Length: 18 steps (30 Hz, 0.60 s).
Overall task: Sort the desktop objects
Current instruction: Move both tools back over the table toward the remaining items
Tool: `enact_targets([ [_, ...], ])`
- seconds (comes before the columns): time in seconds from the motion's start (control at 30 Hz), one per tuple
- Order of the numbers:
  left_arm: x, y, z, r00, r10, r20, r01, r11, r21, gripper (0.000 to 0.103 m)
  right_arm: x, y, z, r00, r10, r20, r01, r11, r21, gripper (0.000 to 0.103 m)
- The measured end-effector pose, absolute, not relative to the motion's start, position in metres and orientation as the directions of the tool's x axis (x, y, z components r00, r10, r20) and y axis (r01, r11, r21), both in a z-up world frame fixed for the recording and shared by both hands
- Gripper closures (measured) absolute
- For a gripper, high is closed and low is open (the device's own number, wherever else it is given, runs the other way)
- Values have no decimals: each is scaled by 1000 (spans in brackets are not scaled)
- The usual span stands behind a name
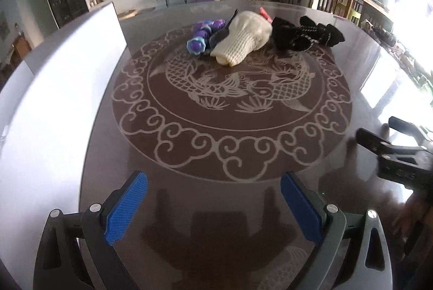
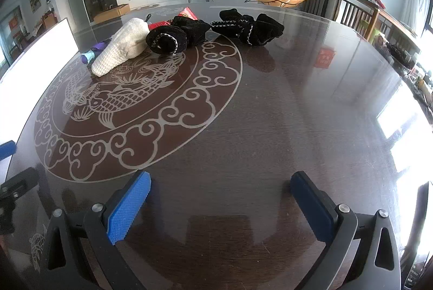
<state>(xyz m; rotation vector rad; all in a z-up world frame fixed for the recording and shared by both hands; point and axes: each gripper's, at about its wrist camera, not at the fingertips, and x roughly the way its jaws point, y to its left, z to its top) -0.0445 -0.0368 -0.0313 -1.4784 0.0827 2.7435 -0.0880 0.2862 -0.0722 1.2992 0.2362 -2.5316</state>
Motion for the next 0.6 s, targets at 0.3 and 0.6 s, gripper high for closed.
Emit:
enact_targets([
  [0.3,-91,-42,-35,-558,92,-825,-42,-996,-82,2,-88,286,-72,-554,-177,-814,324,-946,-15,0],
  [0.6,-185,-16,-7,-645,261,-718,-179,-965,-190,6,-88,286,-72,-553,-177,-814,324,-946,-14,0],
])
